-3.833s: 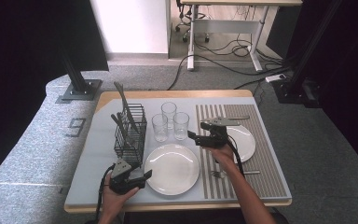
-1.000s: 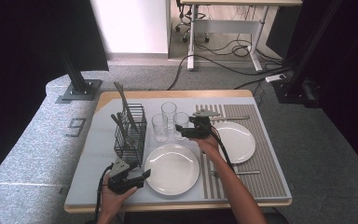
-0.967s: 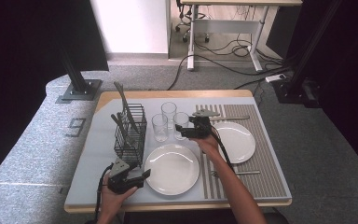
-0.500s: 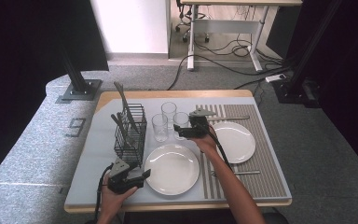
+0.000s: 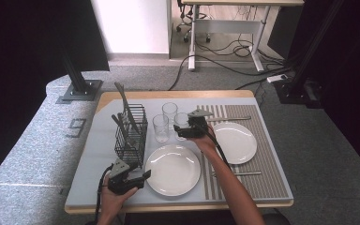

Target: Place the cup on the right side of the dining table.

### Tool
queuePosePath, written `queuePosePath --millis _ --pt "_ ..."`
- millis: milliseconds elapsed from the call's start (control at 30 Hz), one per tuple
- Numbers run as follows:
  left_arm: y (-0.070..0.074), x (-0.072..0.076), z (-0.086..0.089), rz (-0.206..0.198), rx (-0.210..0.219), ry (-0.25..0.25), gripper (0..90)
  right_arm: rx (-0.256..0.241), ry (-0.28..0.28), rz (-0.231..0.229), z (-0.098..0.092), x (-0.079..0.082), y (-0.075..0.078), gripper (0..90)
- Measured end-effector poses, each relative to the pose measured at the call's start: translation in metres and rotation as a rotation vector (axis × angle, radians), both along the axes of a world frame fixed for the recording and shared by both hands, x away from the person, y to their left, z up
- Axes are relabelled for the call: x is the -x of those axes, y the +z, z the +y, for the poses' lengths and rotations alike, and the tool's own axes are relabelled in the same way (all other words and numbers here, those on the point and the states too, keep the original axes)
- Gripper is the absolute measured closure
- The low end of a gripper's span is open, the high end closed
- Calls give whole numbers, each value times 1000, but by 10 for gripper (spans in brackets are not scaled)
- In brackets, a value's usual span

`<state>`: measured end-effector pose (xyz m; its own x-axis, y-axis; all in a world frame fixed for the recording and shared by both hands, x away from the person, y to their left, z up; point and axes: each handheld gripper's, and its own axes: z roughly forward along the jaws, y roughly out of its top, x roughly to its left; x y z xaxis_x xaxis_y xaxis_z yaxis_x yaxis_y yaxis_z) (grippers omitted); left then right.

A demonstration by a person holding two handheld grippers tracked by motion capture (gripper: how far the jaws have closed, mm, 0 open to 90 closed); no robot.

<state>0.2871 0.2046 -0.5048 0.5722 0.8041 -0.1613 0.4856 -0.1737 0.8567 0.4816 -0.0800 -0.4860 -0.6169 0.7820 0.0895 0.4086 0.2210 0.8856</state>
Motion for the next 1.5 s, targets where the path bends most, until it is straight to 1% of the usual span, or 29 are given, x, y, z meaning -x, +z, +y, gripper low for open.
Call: queuePosePath --millis 167,333,433,567,667,1200,1500 --pt "0 0 1 1 0 2 317 11 -7 -5 2 -2 -1 180" --pt "0 0 1 1 -1 3 318 22 -21 -10 5 -2 -3 222" --pt "0 0 1 1 -1 4 318 19 -25 -10 6 -3 -4 238" --pt "0 0 1 1 -1 3 317 30 -27 -29 9 -1 -6 274" --pt "0 0 1 0 0 4 317 42 -33 -48 11 -1 -6 280" --pt "0 0 1 1 -3 1 317 49 -27 -44 10 -1 -6 287" --pt "0 0 1 3 -1 -2 318 59 -23 -32 10 0 -4 289"
